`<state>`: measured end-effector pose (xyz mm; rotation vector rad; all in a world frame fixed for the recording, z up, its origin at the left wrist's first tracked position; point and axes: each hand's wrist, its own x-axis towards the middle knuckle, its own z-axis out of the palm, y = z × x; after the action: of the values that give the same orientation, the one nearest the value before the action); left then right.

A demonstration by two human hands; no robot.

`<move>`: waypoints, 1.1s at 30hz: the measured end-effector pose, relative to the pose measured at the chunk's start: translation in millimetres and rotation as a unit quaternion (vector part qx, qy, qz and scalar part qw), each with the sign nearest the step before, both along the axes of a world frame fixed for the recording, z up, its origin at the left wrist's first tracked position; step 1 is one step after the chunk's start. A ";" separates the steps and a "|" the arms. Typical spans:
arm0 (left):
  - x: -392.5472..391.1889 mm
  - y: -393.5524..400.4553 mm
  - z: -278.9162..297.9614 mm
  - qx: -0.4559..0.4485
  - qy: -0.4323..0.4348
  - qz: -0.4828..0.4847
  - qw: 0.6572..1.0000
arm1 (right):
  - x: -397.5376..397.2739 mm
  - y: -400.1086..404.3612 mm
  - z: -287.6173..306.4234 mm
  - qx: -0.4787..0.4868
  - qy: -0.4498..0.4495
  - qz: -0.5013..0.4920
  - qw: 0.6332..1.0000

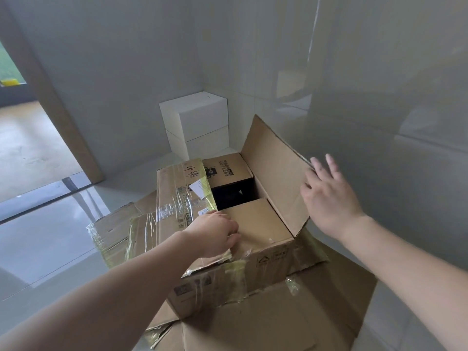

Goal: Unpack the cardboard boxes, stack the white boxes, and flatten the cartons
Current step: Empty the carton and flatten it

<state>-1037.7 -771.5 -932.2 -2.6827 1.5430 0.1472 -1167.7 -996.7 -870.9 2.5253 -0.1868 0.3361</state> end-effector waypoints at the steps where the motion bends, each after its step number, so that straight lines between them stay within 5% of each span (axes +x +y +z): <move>1: -0.5 -0.4 -0.4 0.000 -0.005 0.002 1.000 | -0.8 -5.3 -4.1 -0.006 0.022 -0.032 0.999; 12: -0.3 -7.8 -8.0 -0.007 -0.015 0.009 1.000 | 19.9 -24.0 -69.7 0.216 0.141 -0.081 0.963; 19: 2.0 -5.6 -5.5 -0.002 -0.022 0.010 1.000 | 33.6 -7.6 -99.0 0.404 0.207 -0.185 0.872; 26: 13.7 19.2 56.7 -0.056 -0.068 0.038 0.995 | 53.5 0.5 -101.8 0.377 0.184 -0.175 0.891; 33: 39.0 68.8 113.2 0.018 -0.127 0.176 0.976 | 64.3 7.1 -95.1 0.363 0.193 -0.154 0.898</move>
<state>-998.7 -702.7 -819.0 -2.7867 0.9793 -0.1500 -1103.4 -989.6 -966.0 3.1451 -0.6452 -0.4529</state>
